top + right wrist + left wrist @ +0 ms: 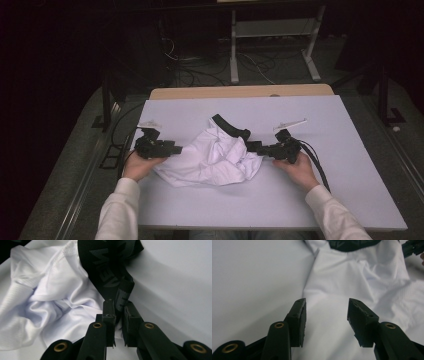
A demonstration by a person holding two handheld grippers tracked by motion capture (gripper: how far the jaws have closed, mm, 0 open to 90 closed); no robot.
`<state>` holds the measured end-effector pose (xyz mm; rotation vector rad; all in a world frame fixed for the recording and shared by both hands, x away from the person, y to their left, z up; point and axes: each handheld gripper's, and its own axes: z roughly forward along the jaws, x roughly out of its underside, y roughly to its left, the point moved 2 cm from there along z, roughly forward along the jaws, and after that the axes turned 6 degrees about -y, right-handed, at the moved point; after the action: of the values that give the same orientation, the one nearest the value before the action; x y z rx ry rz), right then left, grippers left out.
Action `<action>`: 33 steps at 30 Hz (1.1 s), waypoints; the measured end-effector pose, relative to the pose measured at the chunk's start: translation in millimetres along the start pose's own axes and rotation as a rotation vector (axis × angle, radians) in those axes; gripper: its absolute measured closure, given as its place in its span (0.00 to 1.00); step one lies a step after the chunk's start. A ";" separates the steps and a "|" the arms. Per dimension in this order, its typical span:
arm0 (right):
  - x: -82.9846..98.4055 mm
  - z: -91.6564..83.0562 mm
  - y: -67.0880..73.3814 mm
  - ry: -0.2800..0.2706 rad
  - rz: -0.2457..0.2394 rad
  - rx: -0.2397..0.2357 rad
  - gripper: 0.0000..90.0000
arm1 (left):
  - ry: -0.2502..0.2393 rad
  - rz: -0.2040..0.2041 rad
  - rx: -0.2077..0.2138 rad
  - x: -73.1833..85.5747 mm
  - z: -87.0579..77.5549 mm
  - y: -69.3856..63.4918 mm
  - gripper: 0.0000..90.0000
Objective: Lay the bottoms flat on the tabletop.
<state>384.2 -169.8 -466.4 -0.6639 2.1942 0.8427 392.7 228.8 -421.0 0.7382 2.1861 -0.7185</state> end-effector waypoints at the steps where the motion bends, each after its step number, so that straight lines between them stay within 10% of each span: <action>1: -1.3 -2.0 0.8 -0.004 -0.001 -0.003 0.90 | 0.007 0.005 0.009 -4.3 6.7 -0.9 0.53; 15: -11.4 -26.5 -1.5 -0.044 0.012 -0.031 0.91 | 0.022 -0.039 0.012 -37.4 93.1 5.8 0.49; 22: -13.5 -34.3 -9.2 -0.055 0.023 -0.015 0.91 | 0.108 -0.057 0.098 -34.8 124.8 -7.4 0.83; 24: -14.6 -38.7 -10.7 -0.047 0.023 0.000 0.91 | 0.106 -0.086 0.123 -35.5 128.9 -9.9 0.96; 33: -13.0 -84.2 -24.3 -0.082 0.078 0.074 0.91 | 0.046 -0.065 0.050 -48.4 101.9 -16.3 0.98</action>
<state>373.6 -243.9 -419.0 -0.5021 2.1776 0.8091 454.9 135.2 -440.5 0.7185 2.2500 -0.7995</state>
